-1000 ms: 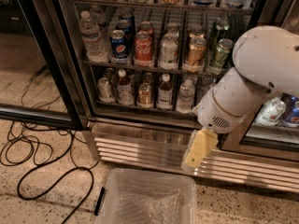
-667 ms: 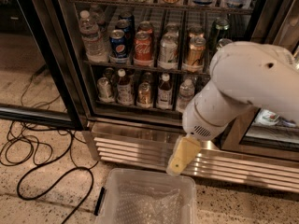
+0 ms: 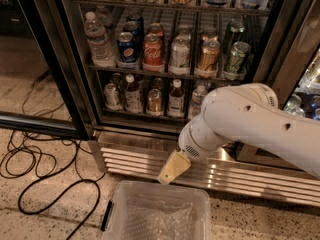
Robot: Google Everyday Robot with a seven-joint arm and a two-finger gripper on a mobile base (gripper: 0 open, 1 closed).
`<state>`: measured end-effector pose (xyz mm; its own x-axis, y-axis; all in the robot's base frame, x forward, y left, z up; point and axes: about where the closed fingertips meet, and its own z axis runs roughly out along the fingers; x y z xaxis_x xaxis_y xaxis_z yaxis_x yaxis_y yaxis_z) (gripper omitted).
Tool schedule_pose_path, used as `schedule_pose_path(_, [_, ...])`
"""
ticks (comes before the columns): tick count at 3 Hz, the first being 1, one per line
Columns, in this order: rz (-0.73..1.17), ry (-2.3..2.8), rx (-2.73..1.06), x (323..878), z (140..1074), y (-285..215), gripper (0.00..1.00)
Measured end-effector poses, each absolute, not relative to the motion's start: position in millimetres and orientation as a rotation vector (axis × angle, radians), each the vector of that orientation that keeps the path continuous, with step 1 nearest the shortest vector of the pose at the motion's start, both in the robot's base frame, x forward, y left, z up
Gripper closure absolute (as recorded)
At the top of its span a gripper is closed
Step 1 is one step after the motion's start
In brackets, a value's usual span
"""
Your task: Pick pepsi can from middle shelf of fridge
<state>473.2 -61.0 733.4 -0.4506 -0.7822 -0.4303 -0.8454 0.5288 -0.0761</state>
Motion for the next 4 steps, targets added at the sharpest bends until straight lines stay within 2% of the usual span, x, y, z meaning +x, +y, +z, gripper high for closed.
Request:
schedule_pose_path(1, [0.335,2.389,-1.214,484,715,-52,0.0])
schedule_pose_path(2, [0.344,2.37,-1.218,480,712,-48,0.0])
schedule_pose_path(3, [0.378,2.356,-1.189,477,684,-22,0.0])
schedule_pose_path(4, [0.386,2.316,-1.075,494,666,-2,0.0])
